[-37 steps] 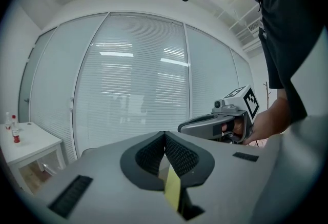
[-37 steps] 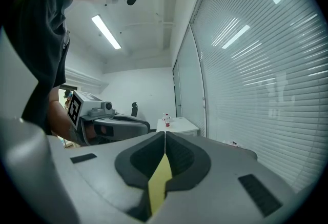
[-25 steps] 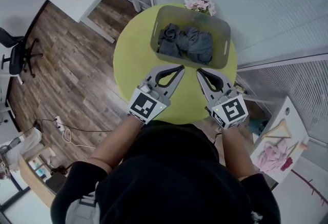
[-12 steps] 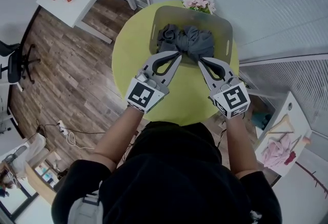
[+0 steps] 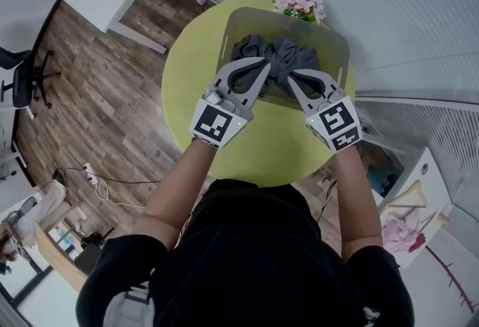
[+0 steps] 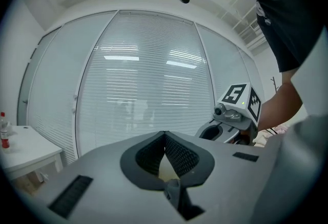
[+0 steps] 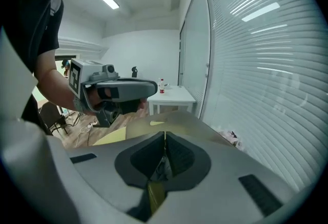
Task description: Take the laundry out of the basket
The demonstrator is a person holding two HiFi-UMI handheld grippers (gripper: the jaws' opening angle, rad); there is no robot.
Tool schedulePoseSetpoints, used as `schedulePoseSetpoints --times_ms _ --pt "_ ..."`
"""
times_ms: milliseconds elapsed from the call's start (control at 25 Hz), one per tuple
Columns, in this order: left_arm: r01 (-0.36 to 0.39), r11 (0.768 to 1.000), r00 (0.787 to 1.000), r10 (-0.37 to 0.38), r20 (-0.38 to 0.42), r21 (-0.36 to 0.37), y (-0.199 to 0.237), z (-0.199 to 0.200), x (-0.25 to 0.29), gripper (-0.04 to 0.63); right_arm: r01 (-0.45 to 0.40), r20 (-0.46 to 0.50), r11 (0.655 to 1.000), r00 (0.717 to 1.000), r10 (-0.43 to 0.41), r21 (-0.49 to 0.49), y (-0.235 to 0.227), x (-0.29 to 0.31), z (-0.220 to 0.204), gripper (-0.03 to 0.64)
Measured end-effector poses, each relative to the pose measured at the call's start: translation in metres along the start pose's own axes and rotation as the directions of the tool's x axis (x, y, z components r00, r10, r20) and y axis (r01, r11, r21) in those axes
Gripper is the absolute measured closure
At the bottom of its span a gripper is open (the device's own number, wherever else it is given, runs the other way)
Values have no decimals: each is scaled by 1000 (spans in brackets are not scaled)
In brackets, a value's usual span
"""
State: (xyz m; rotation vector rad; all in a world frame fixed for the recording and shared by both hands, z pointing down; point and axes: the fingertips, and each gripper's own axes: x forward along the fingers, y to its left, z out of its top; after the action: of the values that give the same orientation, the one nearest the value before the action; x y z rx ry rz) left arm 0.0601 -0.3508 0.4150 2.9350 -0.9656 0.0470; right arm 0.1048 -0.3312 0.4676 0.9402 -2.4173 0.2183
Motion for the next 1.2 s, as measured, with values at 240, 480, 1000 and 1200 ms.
schedulePoseSetpoints --times_ms 240,480,1000,1200 --pt "-20 1000 1000 20 11 10 30 -7 25 586 -71 -150 996 987 61 -61 -20 40 -29 591" --pt "-39 999 999 38 25 35 52 -18 47 586 -153 -295 979 949 109 -133 -31 74 -64 591" --pt "-7 999 1000 8 -18 47 68 -52 78 586 -317 -503 925 846 177 -208 -38 130 -125 529" --pt "-31 997 998 34 -45 68 75 -65 84 586 -393 -579 890 791 199 -230 -32 147 -149 470"
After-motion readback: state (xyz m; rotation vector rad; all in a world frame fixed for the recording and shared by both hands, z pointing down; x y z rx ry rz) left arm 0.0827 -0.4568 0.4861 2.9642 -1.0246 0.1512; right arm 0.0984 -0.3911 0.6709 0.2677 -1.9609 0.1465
